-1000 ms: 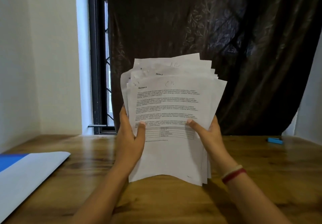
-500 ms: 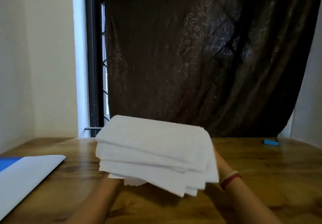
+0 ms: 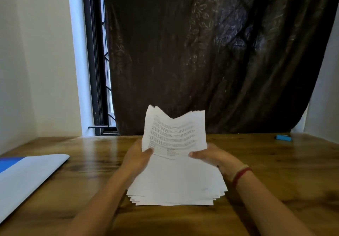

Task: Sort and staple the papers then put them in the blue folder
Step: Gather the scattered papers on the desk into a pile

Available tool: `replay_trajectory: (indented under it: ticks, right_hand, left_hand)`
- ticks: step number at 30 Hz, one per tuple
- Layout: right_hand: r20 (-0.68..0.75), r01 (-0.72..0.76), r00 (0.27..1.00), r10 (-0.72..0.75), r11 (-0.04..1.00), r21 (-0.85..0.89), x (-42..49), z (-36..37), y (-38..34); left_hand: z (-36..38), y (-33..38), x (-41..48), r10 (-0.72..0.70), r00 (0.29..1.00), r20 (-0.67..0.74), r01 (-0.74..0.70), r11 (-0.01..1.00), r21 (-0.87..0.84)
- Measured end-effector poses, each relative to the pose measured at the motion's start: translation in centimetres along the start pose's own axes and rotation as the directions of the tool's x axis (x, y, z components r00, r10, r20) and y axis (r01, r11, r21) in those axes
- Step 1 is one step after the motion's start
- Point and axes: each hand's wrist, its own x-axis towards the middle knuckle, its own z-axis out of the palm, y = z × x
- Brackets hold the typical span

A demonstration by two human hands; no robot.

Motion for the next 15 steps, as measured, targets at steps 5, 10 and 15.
replay_trajectory:
  ticks: [5, 10, 15]
  right_hand:
    - [-0.003, -0.014, 1.000, 0.014, 0.999, 0.053, 0.4, -0.2, 1.8]
    - [0.117, -0.047, 0.993, 0.010, 0.946, 0.321, -0.1, -2.4, 2.2]
    - [0.303, -0.140, 0.951, 0.060, 0.958, 0.251, 0.5, -1.0, 3.1]
  left_hand:
    - [0.4, -0.7, -0.4, -0.008, 1.000, 0.009, 0.009, 0.995, -0.096]
    - [-2.1, 1.0, -0.4, -0.090, 0.964, 0.250, 0.188, 0.896, -0.403]
    - [-3.2, 1.3, -1.5, -0.021, 0.983, 0.185, 0.156, 0.633, -0.758]
